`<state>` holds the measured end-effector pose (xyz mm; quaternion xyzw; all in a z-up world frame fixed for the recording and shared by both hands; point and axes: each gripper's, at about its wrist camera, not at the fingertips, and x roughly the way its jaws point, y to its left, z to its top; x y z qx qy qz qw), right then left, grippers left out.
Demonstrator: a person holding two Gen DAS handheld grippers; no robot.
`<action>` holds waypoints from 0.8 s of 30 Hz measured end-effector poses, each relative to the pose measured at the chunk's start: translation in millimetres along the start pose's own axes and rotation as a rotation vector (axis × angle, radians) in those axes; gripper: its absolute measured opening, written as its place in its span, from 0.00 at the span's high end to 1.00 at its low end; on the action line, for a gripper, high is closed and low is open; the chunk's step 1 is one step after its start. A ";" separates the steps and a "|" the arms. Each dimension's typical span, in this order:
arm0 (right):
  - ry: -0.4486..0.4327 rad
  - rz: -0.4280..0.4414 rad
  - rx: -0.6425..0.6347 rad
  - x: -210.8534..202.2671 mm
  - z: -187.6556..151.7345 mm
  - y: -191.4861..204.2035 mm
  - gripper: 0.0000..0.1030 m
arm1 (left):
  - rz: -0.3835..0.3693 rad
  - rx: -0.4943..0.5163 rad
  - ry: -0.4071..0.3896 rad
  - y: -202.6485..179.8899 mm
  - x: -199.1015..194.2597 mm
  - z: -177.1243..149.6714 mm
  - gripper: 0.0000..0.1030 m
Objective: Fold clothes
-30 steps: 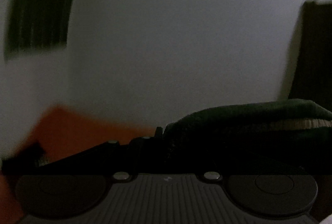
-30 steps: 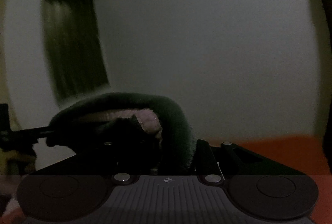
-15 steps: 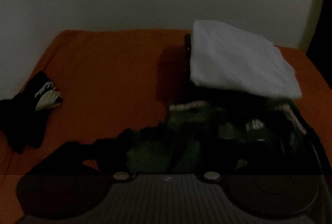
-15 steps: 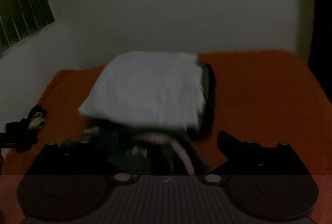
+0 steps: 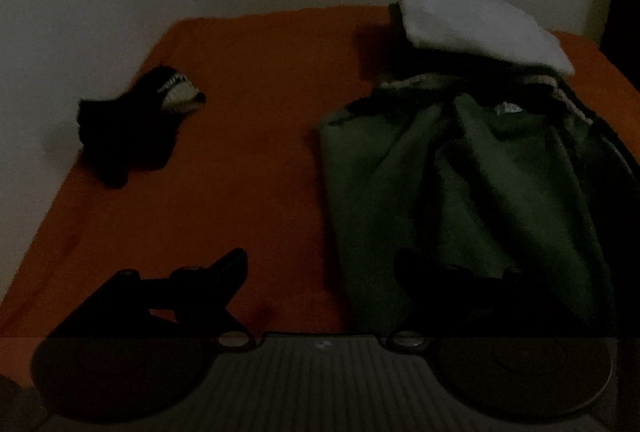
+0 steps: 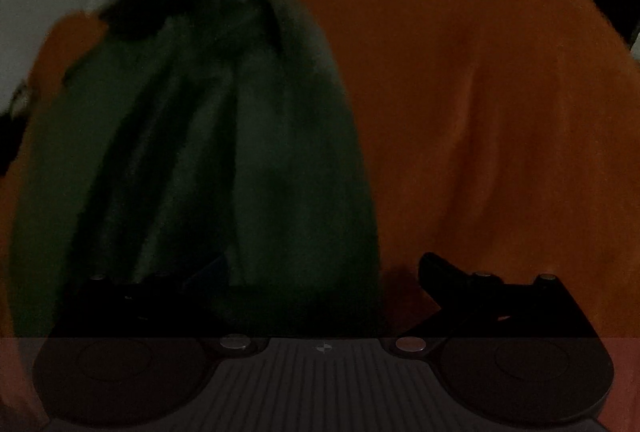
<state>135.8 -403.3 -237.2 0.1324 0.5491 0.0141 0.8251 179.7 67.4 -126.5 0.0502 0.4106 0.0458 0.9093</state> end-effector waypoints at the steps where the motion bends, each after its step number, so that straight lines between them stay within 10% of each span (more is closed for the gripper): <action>1: 0.020 0.007 0.004 4.5 -5.4 1.8 0.29 | 0.000 0.010 -0.013 -3.0 -8.5 -0.3 0.18; 4: 0.018 0.028 0.013 4.5 -13.1 8.2 0.90 | -0.009 0.053 -0.046 -11.9 -27.8 1.7 0.18; 8: -0.101 -0.040 -0.004 -38.8 5.8 6.9 0.90 | 0.009 0.131 -0.087 -20.7 -40.7 7.7 0.18; 14: -0.415 -0.371 0.032 -131.1 58.3 -41.7 0.90 | 0.010 0.134 -0.089 -19.3 -41.1 12.8 0.18; 15: -0.455 -0.431 0.045 -140.4 63.5 -50.3 0.88 | 0.010 0.135 -0.085 -19.7 -39.8 12.3 0.18; 19: -0.431 -0.523 0.081 -144.8 68.3 -74.9 0.24 | 0.000 0.138 -0.072 -23.1 -34.0 7.3 0.18; 24: -0.373 -0.341 0.038 -129.7 29.7 -62.5 0.25 | -0.005 0.141 -0.040 -26.6 -25.7 -5.0 0.16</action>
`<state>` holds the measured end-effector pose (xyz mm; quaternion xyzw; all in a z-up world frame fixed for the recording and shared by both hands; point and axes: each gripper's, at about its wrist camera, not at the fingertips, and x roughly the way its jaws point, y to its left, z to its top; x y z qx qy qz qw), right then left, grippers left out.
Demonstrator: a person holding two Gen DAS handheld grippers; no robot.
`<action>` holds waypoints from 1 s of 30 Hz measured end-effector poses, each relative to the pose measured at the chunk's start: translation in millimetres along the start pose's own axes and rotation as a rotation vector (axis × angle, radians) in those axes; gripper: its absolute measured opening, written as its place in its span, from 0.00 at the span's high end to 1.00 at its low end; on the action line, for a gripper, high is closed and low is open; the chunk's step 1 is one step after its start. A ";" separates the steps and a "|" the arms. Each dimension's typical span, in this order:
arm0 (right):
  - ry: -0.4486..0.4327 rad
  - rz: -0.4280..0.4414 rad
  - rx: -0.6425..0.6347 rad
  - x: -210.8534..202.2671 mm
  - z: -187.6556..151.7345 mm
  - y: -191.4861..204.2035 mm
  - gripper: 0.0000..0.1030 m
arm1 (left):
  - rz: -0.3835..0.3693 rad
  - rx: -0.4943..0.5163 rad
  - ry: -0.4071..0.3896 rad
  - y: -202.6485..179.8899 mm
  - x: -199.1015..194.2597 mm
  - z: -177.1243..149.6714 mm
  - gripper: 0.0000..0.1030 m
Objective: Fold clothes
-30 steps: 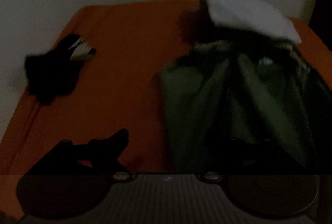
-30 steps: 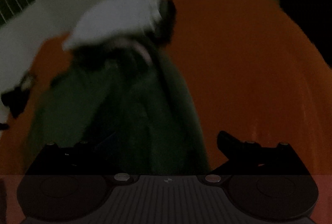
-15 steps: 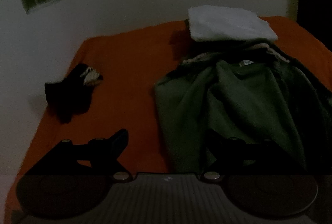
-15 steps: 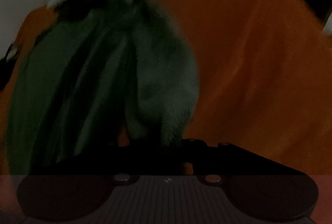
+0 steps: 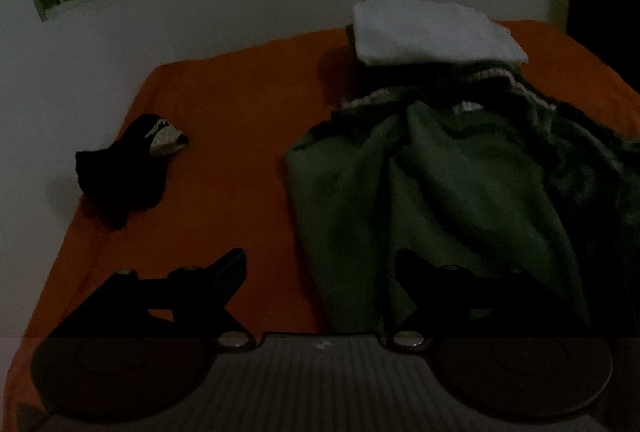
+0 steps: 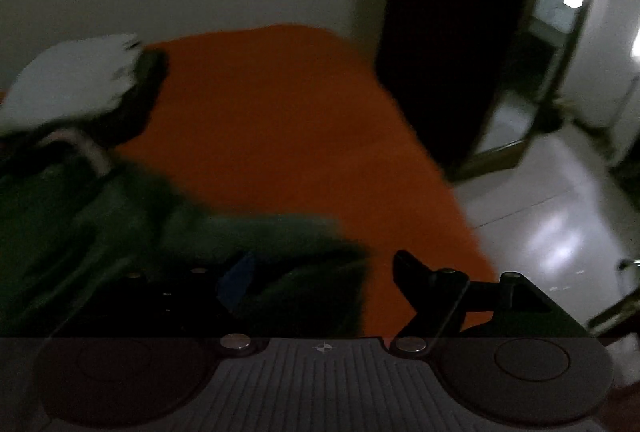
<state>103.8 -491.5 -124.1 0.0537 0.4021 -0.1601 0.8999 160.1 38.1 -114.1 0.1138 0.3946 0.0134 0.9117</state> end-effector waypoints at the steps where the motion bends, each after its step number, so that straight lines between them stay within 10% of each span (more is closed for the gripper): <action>1: 0.010 0.046 0.000 0.9 -7.5 8.2 0.25 | 0.004 -0.002 0.012 -0.5 2.3 -3.0 0.16; 9: 0.026 0.325 -0.004 -16.2 -50.5 77.0 0.25 | -0.039 -0.120 0.068 -6.4 -7.9 -19.6 0.13; 20: -0.079 0.360 0.062 -65.9 -66.6 122.2 0.00 | -0.145 -0.141 -0.003 -55.5 -63.0 -34.6 0.10; 25: -0.169 0.300 0.117 -96.8 -96.6 114.5 0.00 | -0.303 -0.186 -0.163 -91.8 -120.3 -40.8 0.00; 30: -0.141 0.336 0.247 -99.7 -126.5 102.2 0.00 | -0.293 -0.130 -0.211 -117.3 -133.6 -48.8 0.00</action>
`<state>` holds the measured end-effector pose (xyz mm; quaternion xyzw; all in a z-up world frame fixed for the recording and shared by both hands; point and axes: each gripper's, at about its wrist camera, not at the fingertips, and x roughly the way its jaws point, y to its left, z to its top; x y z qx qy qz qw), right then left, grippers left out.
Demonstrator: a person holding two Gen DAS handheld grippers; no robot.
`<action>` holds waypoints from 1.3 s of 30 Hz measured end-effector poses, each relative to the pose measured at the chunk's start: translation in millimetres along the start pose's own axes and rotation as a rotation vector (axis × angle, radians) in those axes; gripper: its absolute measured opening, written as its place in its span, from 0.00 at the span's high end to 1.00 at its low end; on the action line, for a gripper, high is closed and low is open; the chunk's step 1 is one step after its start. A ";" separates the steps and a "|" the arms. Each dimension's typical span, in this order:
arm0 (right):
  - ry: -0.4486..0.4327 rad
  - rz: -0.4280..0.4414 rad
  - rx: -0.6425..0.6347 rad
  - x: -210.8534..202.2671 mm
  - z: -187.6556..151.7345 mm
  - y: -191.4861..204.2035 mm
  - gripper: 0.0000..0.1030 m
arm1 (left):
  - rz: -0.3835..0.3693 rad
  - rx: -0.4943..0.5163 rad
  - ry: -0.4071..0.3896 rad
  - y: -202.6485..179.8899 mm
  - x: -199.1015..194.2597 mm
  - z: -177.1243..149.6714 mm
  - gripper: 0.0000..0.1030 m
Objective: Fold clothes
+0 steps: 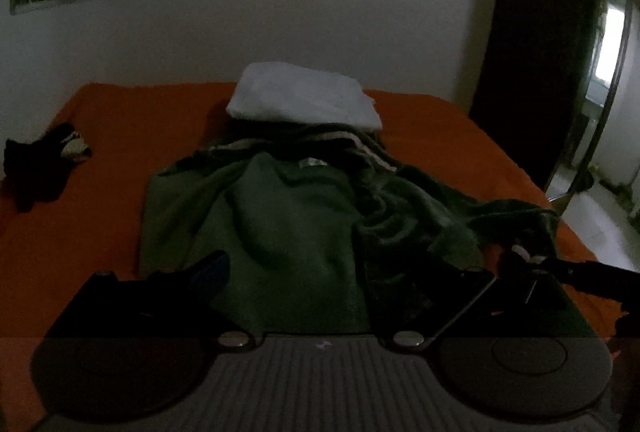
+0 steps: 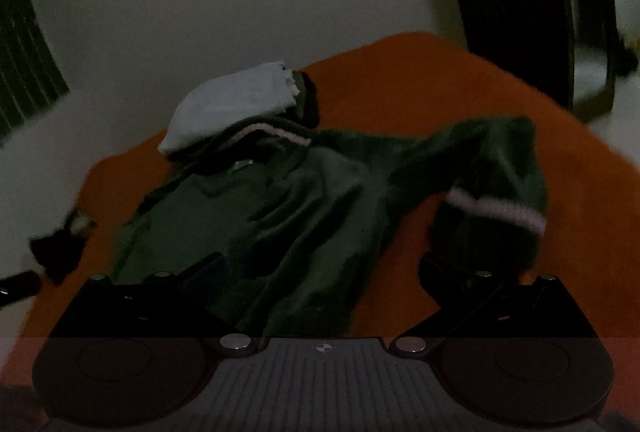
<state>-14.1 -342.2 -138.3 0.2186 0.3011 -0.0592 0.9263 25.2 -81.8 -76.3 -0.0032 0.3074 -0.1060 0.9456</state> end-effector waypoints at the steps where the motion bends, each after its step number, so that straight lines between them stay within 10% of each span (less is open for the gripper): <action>1: 0.005 0.002 0.018 1.0 -4.7 -2.8 0.00 | 0.009 0.000 0.011 -1.2 3.0 -1.0 0.00; 31: 0.076 0.049 -0.078 50.3 -40.1 -6.6 0.00 | 0.342 -0.329 0.446 125.1 173.9 -69.6 0.01; 35: 0.082 0.070 -0.081 49.9 -42.3 -4.2 0.00 | 0.292 -0.333 0.378 122.2 168.7 -71.4 0.74; 39: 0.080 0.057 -0.066 51.1 -42.3 -5.8 0.00 | 0.308 -0.323 0.207 102.6 128.5 -43.7 0.90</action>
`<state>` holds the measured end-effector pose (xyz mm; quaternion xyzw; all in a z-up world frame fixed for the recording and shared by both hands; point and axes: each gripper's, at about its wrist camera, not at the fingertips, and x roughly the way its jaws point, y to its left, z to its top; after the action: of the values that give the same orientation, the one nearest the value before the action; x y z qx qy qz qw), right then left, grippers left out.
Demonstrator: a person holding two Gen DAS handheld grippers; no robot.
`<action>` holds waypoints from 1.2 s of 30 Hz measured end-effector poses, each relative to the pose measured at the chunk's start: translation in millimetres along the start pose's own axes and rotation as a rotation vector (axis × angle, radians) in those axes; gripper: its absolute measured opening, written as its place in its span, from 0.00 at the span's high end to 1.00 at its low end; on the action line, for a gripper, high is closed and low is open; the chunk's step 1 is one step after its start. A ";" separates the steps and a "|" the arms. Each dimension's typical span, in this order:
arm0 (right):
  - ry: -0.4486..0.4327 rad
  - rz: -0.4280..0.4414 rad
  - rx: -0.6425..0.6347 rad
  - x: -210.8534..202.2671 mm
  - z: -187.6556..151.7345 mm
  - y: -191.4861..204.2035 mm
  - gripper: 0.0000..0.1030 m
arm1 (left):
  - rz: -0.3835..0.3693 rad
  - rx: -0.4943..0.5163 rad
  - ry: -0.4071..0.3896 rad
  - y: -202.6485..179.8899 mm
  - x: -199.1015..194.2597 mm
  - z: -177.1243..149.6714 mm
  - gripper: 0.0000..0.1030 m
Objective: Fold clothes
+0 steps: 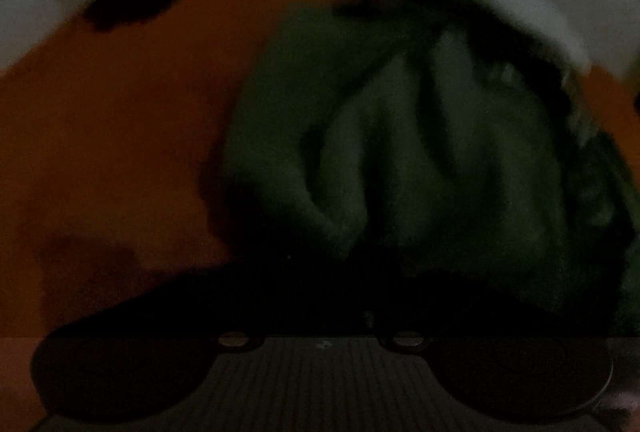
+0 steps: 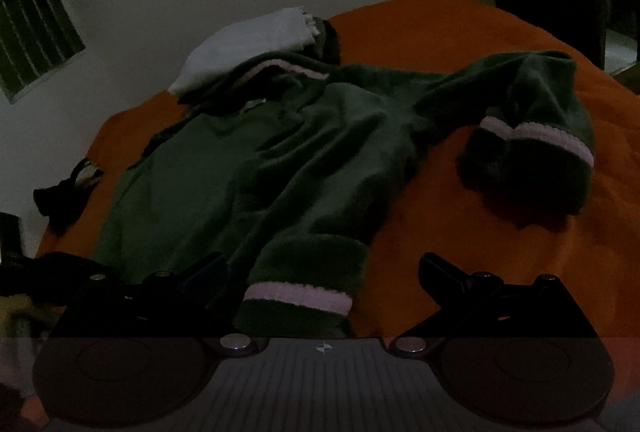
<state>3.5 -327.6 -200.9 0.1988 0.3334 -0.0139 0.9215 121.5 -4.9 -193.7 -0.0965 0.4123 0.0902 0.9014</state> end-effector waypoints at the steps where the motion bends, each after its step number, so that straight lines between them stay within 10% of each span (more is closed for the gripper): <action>1: -0.007 -0.001 0.003 -0.6 0.5 -0.4 0.00 | -0.017 0.046 -0.067 -12.5 -20.8 1.9 0.90; 4: -0.026 0.000 0.004 -2.2 1.9 -0.7 0.00 | -0.120 0.249 -0.156 -60.9 -68.5 -9.1 0.90; 7: -0.030 0.006 0.013 -1.6 2.4 -2.0 0.00 | -0.322 0.499 -0.068 -104.7 -87.7 -38.6 0.80; 10: -0.018 0.008 0.022 0.0 1.6 -4.3 0.00 | -0.465 0.549 -0.040 -113.0 -102.8 -51.4 0.52; 12: 0.005 0.015 0.030 3.0 0.1 -5.2 0.00 | -0.430 0.494 -0.101 -101.4 -109.5 -42.4 0.14; 19: 0.123 0.005 0.084 23.3 -6.8 -16.8 0.00 | -0.138 0.276 -0.087 -25.8 -66.5 11.8 0.14; 27: 0.298 0.038 0.078 52.2 -24.5 -13.8 0.00 | 0.066 0.134 0.275 48.4 41.4 26.0 0.14; 30: 0.331 0.094 0.020 58.0 -29.5 -2.2 0.81 | 0.014 0.138 0.306 45.5 46.9 18.1 0.14; 36: 0.127 0.037 0.142 -2.7 2.7 -30.1 0.83 | -0.151 0.100 0.357 19.5 47.6 6.4 0.12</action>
<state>-1.8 -356.6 -208.1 0.2703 0.3854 -0.0082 0.8822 152.0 19.4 -227.8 -0.0966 0.5611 -0.0168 0.8219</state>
